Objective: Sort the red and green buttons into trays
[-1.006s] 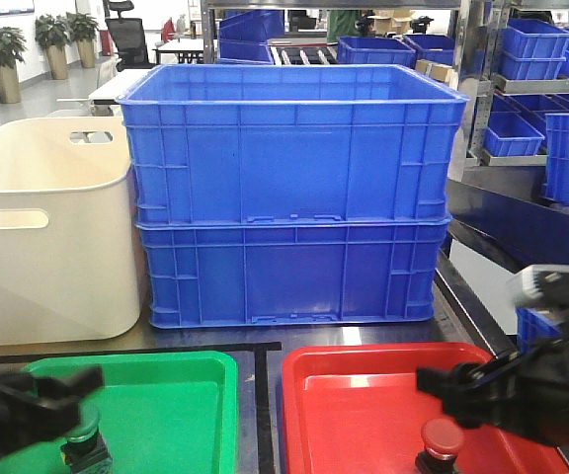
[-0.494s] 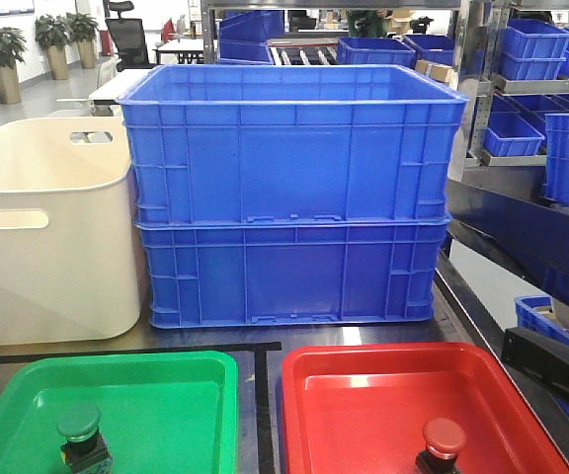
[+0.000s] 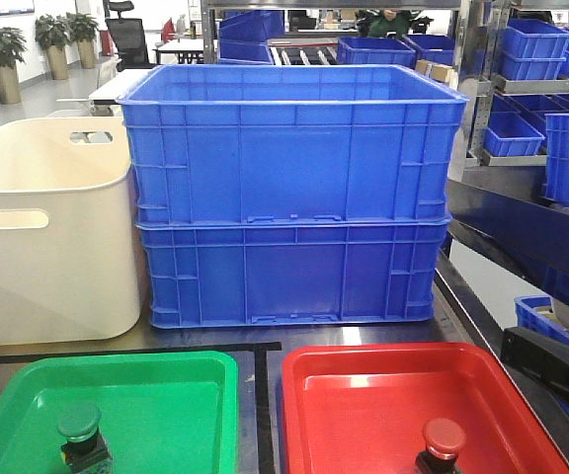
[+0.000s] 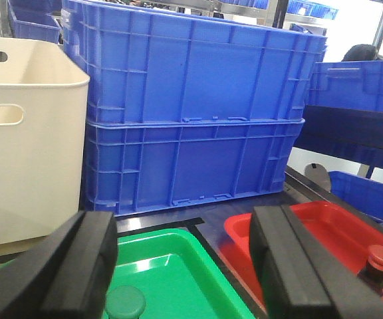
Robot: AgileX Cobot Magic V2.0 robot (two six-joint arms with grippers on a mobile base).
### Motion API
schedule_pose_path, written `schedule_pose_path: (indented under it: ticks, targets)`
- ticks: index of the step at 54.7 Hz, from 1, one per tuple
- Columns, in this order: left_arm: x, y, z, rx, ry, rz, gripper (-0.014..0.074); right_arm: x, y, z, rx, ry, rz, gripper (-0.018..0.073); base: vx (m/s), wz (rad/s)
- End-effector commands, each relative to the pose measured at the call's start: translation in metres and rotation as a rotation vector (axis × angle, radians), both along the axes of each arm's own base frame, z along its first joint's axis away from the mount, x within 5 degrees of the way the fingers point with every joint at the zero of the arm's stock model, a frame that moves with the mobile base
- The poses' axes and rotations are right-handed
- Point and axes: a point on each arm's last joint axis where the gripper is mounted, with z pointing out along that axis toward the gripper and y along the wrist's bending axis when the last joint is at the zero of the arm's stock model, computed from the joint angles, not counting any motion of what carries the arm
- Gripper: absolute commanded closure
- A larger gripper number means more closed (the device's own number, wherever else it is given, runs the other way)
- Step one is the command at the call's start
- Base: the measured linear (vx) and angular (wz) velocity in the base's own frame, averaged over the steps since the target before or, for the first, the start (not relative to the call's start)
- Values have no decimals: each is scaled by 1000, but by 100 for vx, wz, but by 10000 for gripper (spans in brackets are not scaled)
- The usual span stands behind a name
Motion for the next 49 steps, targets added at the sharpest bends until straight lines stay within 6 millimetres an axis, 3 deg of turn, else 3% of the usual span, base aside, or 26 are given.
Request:
schedule_pose_path:
  ticks: [1,8,15,29,40,44,49]
  targets:
    - [-2,2,17,-31,-100,15,63,0,-3,17,32,-95,-35,-32,0,0]
    - [-3,4,14,70,-139,36,63,0,-3,17,34,-95,-35,-32,0,0]
    - [-9,11,-4,112,-160,87,97,-1,-3,17,33,-94,-34,-32,0,0]
    - [-29,35,-85,121,-189,319,359,-1,-3,17,31,-89,-31,-32,0,0]
    - [-37,42,-144,180,-177,415,592,-1,-3,17,32,-89,-32,-32,0,0]
    - [-40,42,-158,176,-192,425,605,-1,-3,17,32,-89,-32,-32,0,0]
    - [-44,42,-161,175,-188,424,603,-1,-3,17,32,-90,-32,-32,0,0]
